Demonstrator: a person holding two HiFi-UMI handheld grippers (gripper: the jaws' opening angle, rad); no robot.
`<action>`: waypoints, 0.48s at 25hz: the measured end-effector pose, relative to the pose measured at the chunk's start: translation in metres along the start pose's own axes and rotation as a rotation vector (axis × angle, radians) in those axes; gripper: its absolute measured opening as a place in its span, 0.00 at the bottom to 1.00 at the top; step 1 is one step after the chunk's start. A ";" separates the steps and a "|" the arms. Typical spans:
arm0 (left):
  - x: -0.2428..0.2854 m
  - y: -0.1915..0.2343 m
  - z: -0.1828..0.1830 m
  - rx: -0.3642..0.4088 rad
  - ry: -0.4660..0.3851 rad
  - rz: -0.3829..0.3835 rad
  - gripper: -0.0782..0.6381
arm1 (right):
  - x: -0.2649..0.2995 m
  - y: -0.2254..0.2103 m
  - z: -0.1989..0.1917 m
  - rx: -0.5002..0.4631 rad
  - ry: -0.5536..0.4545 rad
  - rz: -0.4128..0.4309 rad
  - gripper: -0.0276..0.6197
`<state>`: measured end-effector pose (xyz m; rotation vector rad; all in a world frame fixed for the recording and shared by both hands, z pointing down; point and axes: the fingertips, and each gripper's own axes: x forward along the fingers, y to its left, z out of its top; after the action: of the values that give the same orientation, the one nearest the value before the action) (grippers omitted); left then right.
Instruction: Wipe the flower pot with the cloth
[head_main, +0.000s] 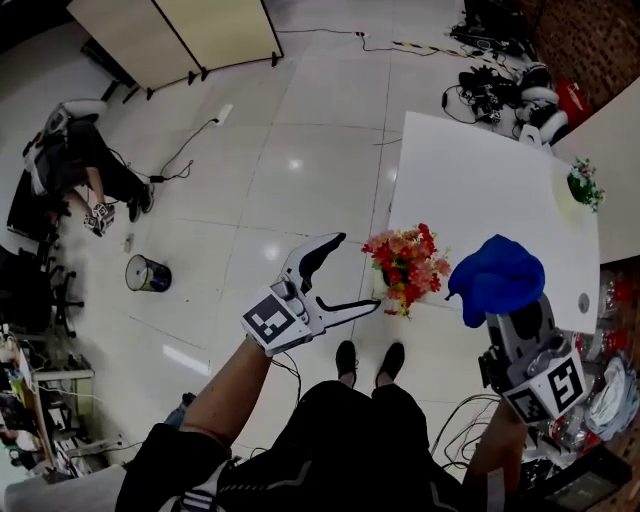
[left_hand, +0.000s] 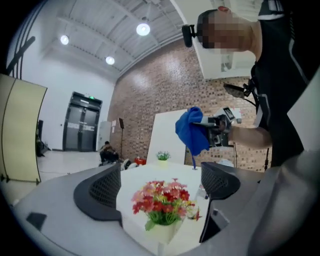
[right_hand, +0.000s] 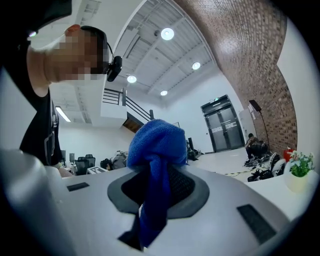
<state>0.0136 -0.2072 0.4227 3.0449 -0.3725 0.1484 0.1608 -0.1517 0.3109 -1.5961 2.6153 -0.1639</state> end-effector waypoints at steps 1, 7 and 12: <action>0.004 0.003 -0.016 -0.015 0.014 -0.011 0.83 | 0.000 -0.004 -0.007 0.002 0.009 0.003 0.14; 0.036 -0.007 -0.108 0.018 0.130 -0.174 0.94 | 0.000 -0.027 -0.050 0.044 0.051 -0.011 0.14; 0.073 -0.008 -0.177 0.020 0.142 -0.245 0.94 | 0.005 -0.039 -0.081 0.156 0.084 -0.076 0.14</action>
<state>0.0710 -0.2026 0.6053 3.0421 0.0126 0.3514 0.1829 -0.1695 0.3960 -1.6702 2.5303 -0.4364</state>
